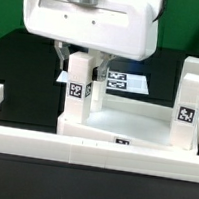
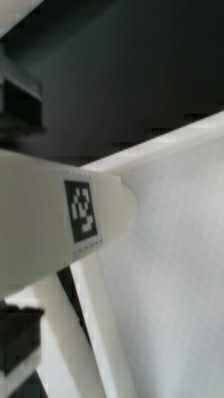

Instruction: Assemble desk

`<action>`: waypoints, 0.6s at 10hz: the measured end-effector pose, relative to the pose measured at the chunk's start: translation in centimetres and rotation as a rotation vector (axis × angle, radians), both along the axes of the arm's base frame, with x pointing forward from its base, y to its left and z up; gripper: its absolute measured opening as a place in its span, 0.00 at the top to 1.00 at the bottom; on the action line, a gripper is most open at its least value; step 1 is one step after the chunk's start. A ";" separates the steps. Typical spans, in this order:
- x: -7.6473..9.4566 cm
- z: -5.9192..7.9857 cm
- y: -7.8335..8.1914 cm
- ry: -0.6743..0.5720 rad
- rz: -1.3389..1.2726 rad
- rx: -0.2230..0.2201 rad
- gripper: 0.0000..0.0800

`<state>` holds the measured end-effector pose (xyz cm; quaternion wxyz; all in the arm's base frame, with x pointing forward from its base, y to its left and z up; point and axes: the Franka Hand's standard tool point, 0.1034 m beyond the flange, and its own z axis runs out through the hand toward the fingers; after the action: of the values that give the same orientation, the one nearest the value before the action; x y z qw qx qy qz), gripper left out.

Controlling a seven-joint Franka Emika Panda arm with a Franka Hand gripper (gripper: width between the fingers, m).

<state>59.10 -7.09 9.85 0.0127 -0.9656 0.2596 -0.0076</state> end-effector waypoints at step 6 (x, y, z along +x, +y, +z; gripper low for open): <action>0.5 3.0 2.0 -0.013 0.017 0.022 0.19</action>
Offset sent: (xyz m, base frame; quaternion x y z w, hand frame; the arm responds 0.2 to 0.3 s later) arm -0.0132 0.0181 0.0291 -0.0075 -0.0294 0.0237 0.9993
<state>59.57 -5.10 12.87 0.0250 -0.9675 0.2513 -0.0107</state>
